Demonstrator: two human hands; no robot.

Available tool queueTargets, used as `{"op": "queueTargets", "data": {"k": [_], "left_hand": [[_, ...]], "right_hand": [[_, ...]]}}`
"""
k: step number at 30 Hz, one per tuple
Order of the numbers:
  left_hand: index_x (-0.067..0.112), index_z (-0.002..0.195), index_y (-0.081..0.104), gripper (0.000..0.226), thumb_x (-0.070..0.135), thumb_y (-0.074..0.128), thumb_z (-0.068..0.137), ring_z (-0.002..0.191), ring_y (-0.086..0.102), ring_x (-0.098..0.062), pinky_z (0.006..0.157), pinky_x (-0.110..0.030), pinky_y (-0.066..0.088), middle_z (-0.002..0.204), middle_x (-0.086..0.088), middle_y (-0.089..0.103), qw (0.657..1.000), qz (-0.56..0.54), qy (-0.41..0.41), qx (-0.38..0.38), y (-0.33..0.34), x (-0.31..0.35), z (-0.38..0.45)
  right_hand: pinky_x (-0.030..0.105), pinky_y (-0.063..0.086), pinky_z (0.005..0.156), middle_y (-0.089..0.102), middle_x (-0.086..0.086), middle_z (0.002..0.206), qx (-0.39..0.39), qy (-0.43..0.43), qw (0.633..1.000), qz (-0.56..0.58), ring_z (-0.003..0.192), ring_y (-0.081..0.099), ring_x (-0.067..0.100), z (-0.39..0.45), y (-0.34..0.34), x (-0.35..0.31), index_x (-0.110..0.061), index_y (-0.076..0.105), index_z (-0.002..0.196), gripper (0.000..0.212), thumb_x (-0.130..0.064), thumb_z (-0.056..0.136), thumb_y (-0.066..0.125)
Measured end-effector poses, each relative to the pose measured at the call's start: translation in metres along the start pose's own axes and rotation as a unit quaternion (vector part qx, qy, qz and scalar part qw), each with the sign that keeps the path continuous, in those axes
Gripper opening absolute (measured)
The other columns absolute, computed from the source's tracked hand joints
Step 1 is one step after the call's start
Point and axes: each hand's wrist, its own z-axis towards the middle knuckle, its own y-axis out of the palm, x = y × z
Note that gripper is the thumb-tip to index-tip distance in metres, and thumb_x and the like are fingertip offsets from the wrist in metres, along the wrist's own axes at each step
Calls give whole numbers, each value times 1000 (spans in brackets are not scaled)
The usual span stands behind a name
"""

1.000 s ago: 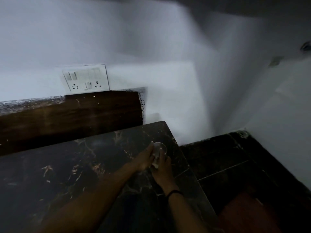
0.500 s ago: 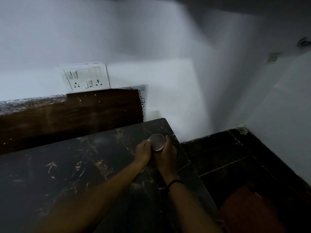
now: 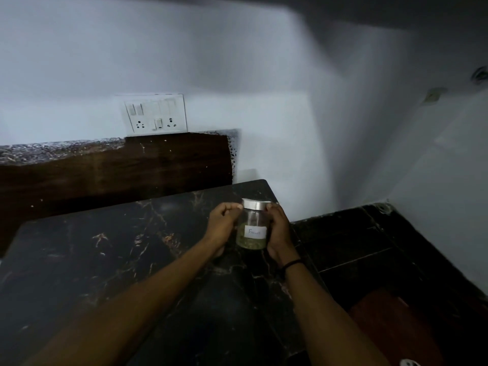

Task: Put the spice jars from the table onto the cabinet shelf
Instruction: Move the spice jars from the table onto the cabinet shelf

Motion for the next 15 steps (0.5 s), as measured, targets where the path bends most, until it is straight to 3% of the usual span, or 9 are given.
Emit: {"op": "queueTargets", "data": {"k": [3, 6, 8, 11, 13, 15], "left_hand": [[9, 107, 65, 21, 25, 57, 97, 72, 72, -6, 57, -18, 55, 97, -6, 72, 1000, -12, -7, 0, -6, -3, -7], [6, 106, 65, 23, 27, 58, 97, 75, 70, -14, 62, -25, 57, 93, -5, 71, 999, -25, 7, 22, -7, 5, -16], [2, 103, 64, 25, 26, 60, 96, 75, 64, -18, 67, -32, 55, 86, -7, 68, 998, -45, 22, 46, -4, 18, -16], [7, 92, 63, 25, 31, 60, 96, 70, 59, -13, 63, -27, 49, 79, -3, 65, 992, -25, 71, 98, 0, 56, -6], [9, 85, 64, 31, 38, 58, 96, 66, 57, -9, 56, -21, 45, 75, 1, 64, 985, 17, 116, 127, 3, 88, 2], [11, 86, 66, 32, 40, 57, 96, 66, 60, -8, 51, -13, 44, 77, 1, 66, 976, 30, 166, 136, 4, 129, 7]], "right_hand": [[45, 56, 78, 64, 24, 117, -9, 18, 1000, -17, 101, 64, 40, -7, 3, -4, -5, 60, 111, 34, -32, 90, 60], [43, 59, 74, 67, 18, 113, -16, 26, 999, -43, 96, 68, 33, -13, 12, -14, -9, 58, 111, 36, -37, 89, 63], [47, 58, 79, 69, 15, 105, -20, 10, 999, -49, 92, 68, 30, -15, 23, -24, -14, 57, 102, 30, -39, 89, 64], [38, 57, 68, 68, 5, 90, -28, -49, 997, -54, 79, 68, 19, -15, 46, -56, -21, 52, 93, 16, -35, 94, 60], [36, 57, 69, 67, 7, 98, -69, -86, 992, -56, 84, 69, 18, -10, 60, -83, -22, 51, 100, 10, -25, 94, 58], [43, 58, 83, 61, 11, 118, -113, -136, 982, -63, 104, 66, 25, -6, 74, -119, -20, 49, 113, 27, -13, 90, 59]]}}
